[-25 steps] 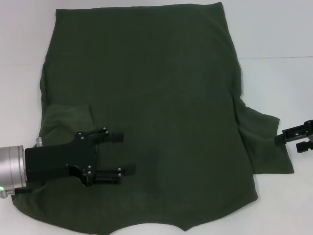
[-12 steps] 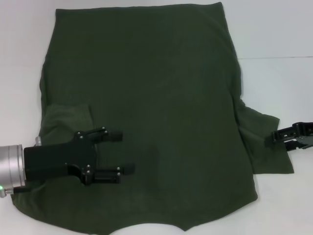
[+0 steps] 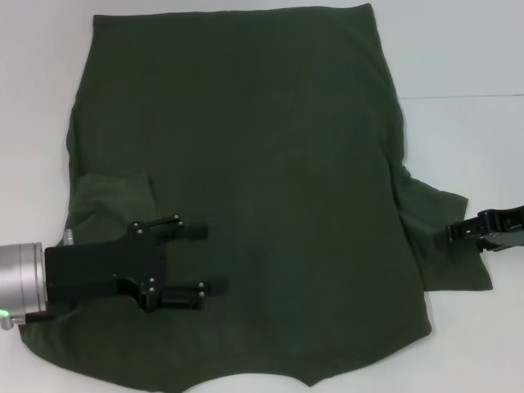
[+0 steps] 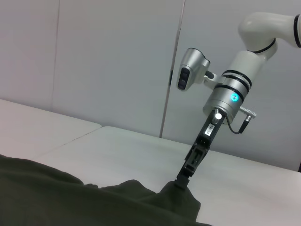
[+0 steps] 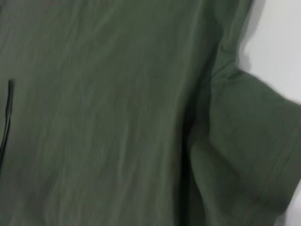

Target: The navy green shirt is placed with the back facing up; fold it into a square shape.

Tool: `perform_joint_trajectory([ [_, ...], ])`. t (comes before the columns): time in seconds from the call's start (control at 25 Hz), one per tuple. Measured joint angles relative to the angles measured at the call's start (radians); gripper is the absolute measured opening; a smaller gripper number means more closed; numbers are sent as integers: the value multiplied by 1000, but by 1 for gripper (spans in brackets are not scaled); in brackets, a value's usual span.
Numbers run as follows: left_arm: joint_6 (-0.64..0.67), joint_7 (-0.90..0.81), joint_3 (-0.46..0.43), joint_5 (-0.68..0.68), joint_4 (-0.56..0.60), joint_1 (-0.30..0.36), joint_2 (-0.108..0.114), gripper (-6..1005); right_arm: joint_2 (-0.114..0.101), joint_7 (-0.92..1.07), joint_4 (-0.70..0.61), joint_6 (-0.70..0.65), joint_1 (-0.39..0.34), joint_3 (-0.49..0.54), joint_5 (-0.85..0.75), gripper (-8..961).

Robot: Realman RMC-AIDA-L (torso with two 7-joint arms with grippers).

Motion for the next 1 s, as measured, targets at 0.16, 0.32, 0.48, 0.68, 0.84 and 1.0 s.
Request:
perform_joint_trajectory([
  [0.16, 1, -1, 1, 0, 1, -2, 0, 909, 0, 0, 1, 1, 0, 3, 0, 805],
  [0.32, 1, -1, 1, 0, 1, -2, 1, 910, 1, -1, 2, 12, 0, 0, 0, 705],
  [0.48, 2, -1, 1, 0, 2, -2, 3, 910, 5, -1, 2, 22, 0, -3, 0, 602],
  [0.68, 5, -1, 1, 0, 3, -3, 4, 911, 6, -2, 3, 24, 0, -2, 0, 469],
  [0.84, 6, -1, 1, 0, 4, -4, 5, 911, 11, -3, 3, 27, -1, 0, -1, 468],
  [1.0, 6, -1, 1, 0, 4, -4, 4, 909, 21, -11, -3, 56, -1, -4, -9, 468],
])
